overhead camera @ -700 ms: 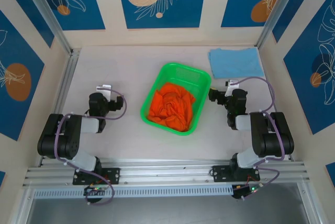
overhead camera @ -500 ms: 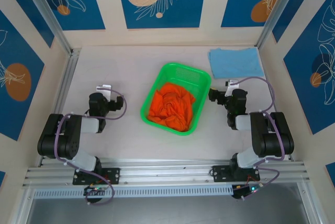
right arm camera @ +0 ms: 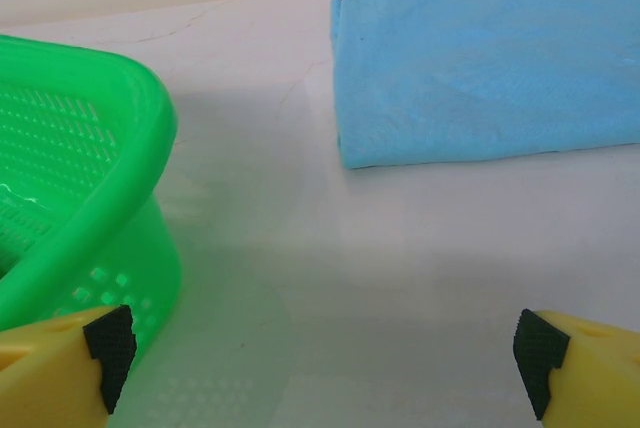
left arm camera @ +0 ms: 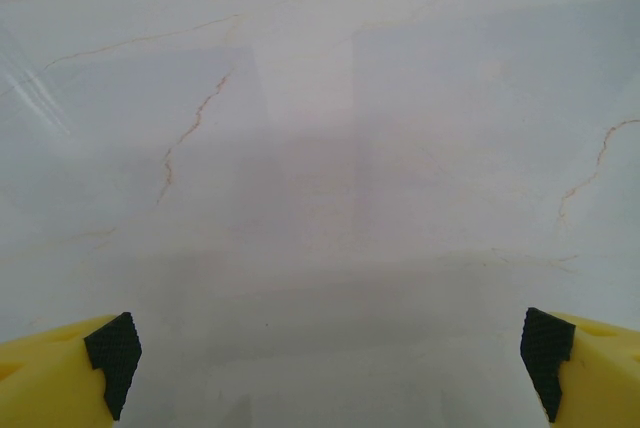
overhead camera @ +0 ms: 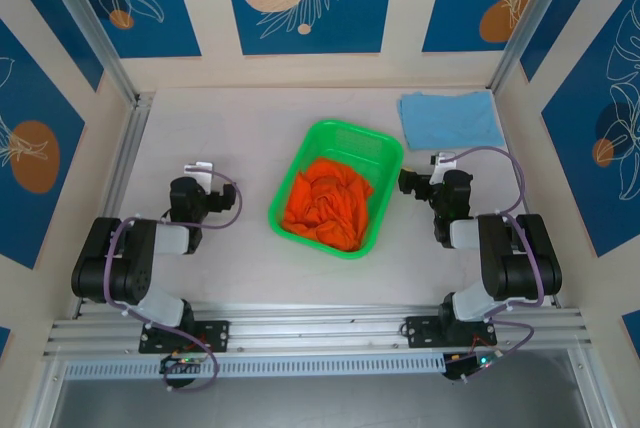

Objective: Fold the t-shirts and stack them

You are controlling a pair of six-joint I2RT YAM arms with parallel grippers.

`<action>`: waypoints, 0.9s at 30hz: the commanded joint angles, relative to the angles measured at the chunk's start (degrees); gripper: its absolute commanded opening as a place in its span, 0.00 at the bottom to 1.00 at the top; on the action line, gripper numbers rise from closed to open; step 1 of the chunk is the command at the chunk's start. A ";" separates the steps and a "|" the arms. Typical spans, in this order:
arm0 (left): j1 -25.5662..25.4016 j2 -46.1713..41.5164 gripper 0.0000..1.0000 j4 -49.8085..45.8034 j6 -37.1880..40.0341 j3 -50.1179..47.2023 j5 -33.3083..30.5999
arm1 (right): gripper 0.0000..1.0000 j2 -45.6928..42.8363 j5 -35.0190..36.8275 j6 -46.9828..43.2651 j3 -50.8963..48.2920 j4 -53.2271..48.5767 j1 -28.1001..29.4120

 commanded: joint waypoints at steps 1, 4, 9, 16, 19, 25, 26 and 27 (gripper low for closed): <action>0.50 -0.33 1.00 2.07 0.68 0.94 1.43 | 0.99 0.42 1.19 -1.20 0.63 0.93 0.30; 0.50 -0.29 1.00 2.05 0.68 0.94 1.43 | 0.99 0.43 1.19 -1.20 0.63 1.01 0.32; 0.50 -0.29 1.00 1.99 0.64 0.94 1.53 | 0.99 0.43 1.20 -1.16 0.65 0.96 0.26; 0.95 -10.65 1.00 -13.96 -3.23 5.57 -7.73 | 0.99 -7.77 7.09 -1.73 5.15 -13.12 2.57; 1.11 -17.81 1.00 -17.80 -7.08 8.06 -5.48 | 0.99 -15.02 8.81 -1.22 4.07 -13.65 4.41; 0.84 -17.97 1.00 -58.01 -37.07 31.30 -18.96 | 0.99 -31.37 7.66 18.37 12.19 -42.45 1.42; 0.89 -17.09 1.00 -61.27 -39.00 33.31 -18.66 | 0.99 -33.02 6.78 20.16 12.74 -45.33 0.70; 0.96 -16.97 1.00 -61.37 -40.38 33.70 -16.90 | 0.99 -35.16 5.53 22.21 12.58 -47.30 -0.24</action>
